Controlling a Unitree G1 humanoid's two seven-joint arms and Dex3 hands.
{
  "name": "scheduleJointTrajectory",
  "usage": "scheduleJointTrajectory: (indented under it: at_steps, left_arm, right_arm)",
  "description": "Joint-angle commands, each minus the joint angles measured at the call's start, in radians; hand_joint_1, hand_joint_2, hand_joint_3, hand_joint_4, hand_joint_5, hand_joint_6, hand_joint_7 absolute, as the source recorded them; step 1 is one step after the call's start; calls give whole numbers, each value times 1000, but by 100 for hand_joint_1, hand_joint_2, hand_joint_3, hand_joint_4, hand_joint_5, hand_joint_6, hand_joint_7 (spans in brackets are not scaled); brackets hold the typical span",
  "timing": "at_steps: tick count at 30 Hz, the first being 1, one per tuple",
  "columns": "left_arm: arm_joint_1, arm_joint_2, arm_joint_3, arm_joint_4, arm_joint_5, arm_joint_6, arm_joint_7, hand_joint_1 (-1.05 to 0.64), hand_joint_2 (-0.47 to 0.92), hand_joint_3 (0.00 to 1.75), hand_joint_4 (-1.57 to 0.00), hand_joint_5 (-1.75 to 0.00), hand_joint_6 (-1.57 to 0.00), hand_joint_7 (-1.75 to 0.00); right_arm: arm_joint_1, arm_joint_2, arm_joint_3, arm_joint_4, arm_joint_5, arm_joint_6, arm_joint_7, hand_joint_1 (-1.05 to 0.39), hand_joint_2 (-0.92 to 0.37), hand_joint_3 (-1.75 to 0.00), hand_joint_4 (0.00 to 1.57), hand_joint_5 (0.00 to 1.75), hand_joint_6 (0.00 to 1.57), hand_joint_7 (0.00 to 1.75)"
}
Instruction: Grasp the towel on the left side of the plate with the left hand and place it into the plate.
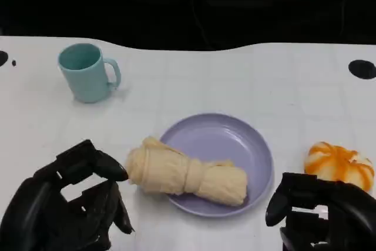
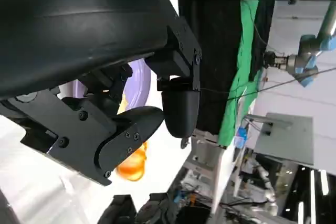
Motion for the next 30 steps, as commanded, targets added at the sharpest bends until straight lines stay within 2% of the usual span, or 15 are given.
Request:
scheduleJointTrajectory:
  at_steps: [1, 14, 30]
  left_arm:
    - [-8, -19, -13, 38, 2, -33, 27, -9, 49, 131, -88, -175, -77, -158]
    - [-8, -8, -12, 81, -10, -80, 12, -8, 52, 128, -88, -172, -77, -156]
    - [2, 10, -10, 84, -18, -101, 4, -8, 48, 132, -90, -170, -80, -152]
  right_arm:
    - [4, -20, -31, 28, 0, -30, 22, 2, -53, -122, 68, 174, 67, 145]
    - [25, -22, -17, 50, -25, -86, 32, 2, -55, -120, 64, 175, 64, 146]
    - [34, -19, -9, 33, -41, -95, 33, 5, -57, -119, 65, 174, 64, 146]
